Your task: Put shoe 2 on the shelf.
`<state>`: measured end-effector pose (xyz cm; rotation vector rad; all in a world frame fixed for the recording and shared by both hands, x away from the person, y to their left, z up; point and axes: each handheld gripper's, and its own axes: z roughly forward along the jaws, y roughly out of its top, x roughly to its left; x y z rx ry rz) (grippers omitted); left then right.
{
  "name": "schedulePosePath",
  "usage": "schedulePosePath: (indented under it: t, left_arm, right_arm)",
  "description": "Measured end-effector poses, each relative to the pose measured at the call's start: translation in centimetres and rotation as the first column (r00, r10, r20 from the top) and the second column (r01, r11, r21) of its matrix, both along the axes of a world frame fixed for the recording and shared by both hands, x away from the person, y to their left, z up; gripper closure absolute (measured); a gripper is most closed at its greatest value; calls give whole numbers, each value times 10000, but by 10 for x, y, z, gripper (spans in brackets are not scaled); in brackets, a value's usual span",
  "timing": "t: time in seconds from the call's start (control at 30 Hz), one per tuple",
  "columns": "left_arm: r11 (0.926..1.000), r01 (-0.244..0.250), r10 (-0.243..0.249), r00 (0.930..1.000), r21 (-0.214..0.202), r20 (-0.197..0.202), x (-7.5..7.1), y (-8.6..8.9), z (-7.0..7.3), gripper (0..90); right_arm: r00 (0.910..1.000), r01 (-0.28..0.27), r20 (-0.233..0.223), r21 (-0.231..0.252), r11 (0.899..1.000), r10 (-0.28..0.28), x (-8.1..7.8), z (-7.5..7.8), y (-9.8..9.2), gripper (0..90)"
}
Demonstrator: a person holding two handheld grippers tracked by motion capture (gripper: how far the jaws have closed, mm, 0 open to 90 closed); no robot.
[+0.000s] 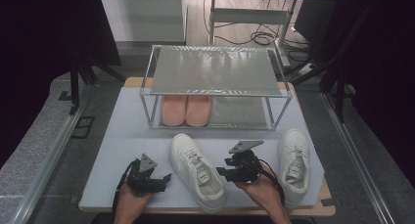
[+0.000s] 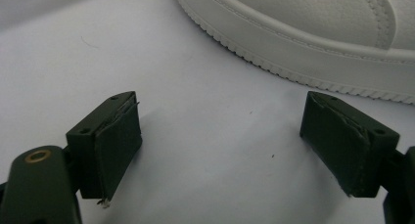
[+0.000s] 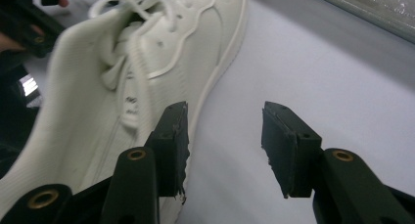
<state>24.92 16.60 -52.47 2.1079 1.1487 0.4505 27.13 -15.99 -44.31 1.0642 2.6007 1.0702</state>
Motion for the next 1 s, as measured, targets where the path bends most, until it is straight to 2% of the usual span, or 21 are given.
schedulePosePath:
  t: [0.13,0.27,0.53,0.77,0.87,1.0]
  left_arm:
    - [10000,59,-59,10000,70,-38,0,1,0,153]
    - [10000,54,-54,10000,59,-34,0,0,0,153]
    - [10000,6,-6,10000,-9,3,0,0,0,155]
    - [10000,9,-9,10000,-10,6,0,0,0,155]
    - [10000,13,-13,10000,-11,-1,0,0,0,155]
    - [10000,12,-12,10000,-11,11,0,0,0,156]
  right_arm:
    - [9994,-342,9,0,9994,342,-13,11,0,503]
    - [9984,-570,2,-35,9984,570,-19,15,3,503]
    - [9965,-735,-429,-387,9965,718,-11,1,20,534]
    - [9944,-969,-480,-561,9937,943,-4,-8,33,667]
    - [9954,-761,-614,-340,9965,739,-3,-8,30,712]
    - [9917,-523,-1163,248,9983,549,1,-10,26,761]
